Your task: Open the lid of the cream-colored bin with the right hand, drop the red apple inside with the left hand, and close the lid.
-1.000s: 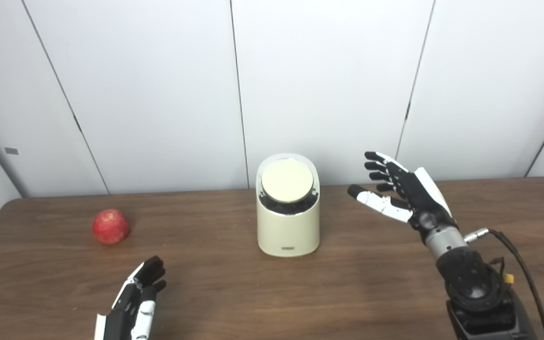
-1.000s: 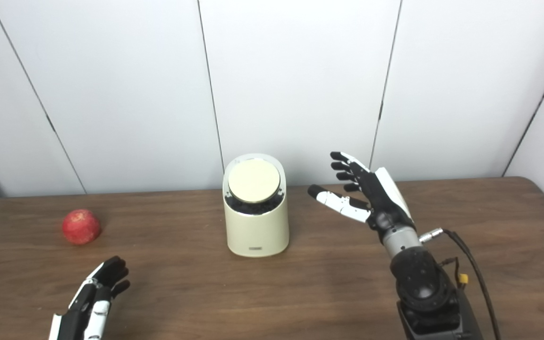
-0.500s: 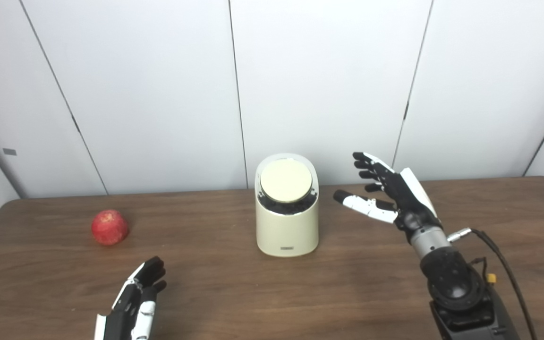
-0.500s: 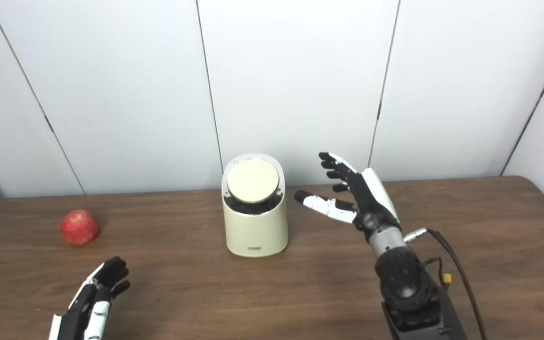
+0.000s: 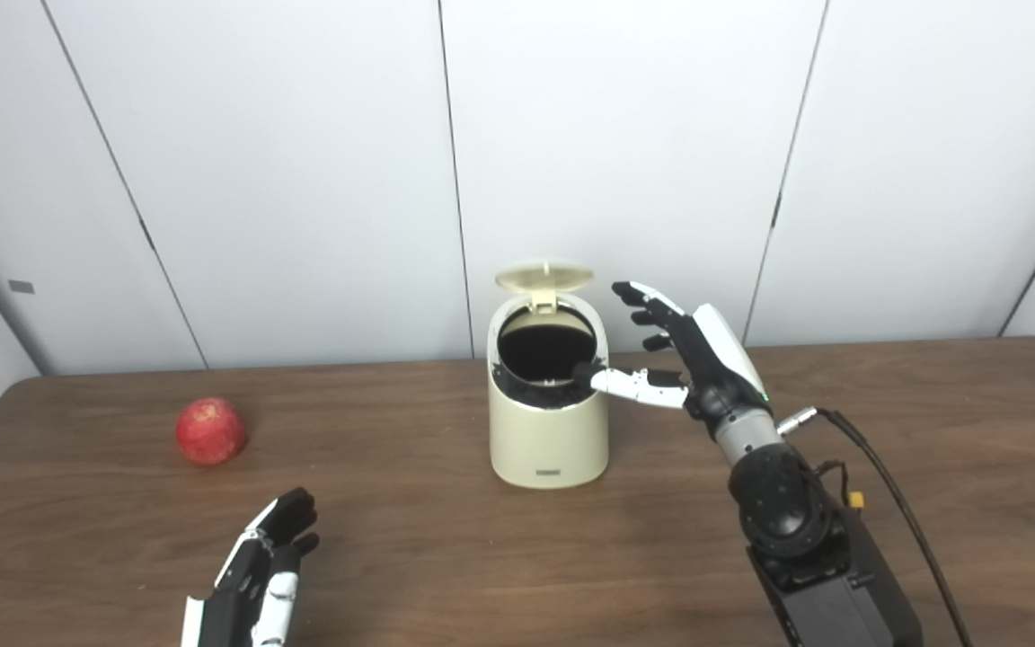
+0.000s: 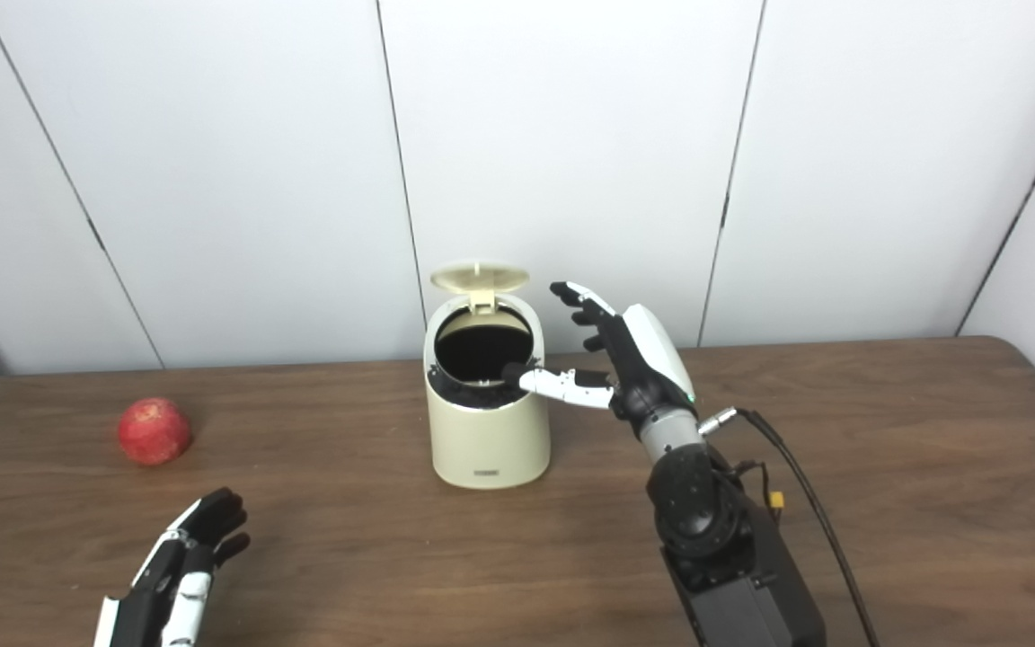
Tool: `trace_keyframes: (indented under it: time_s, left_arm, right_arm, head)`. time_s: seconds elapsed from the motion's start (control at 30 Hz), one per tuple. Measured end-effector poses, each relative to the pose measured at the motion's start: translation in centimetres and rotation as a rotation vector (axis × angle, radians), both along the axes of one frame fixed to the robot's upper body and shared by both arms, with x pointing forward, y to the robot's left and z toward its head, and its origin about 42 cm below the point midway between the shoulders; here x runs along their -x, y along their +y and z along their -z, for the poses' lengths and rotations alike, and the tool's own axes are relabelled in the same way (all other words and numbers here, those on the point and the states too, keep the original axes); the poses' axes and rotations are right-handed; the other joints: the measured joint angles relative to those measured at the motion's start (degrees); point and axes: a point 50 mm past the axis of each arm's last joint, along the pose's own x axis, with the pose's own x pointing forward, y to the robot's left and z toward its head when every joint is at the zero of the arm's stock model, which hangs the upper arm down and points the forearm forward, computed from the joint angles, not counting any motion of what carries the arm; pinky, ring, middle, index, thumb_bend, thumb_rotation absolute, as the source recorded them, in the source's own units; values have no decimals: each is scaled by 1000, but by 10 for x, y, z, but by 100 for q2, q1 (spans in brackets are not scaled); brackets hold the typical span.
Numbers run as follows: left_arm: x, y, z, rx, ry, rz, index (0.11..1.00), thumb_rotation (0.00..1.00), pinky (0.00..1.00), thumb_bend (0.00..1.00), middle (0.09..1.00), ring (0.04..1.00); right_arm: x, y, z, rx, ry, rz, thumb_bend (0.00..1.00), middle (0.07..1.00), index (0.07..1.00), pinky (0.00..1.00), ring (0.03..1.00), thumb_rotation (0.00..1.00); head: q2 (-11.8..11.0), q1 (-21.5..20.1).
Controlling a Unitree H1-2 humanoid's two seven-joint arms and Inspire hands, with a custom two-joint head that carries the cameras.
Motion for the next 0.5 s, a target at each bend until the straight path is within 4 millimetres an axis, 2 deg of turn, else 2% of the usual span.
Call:
trace_keyframes:
  time_s: [0.17, 0.33, 0.5]
  left_arm:
    - [0, 0, 0, 1, 0, 1, 845, 682, 820, 480, 850, 853]
    - [0, -1, 0, 1, 0, 5, 837, 676, 817, 464, 848, 851]
    - [0, -2, -1, 3, -3, 7, 832, 669, 814, 485, 842, 844]
  right_arm:
    - [-8, 9, 8, -11, 9, 25, 666, 886, 863, 752, 849, 449]
    - [-18, 21, 9, 8, -13, 22, 672, 863, 852, 723, 826, 484]
    - [-23, 23, 8, 24, -28, 20, 675, 858, 861, 710, 817, 491]
  head:
    - [0, -17]
    - [9, 35]
    - [0, 27]
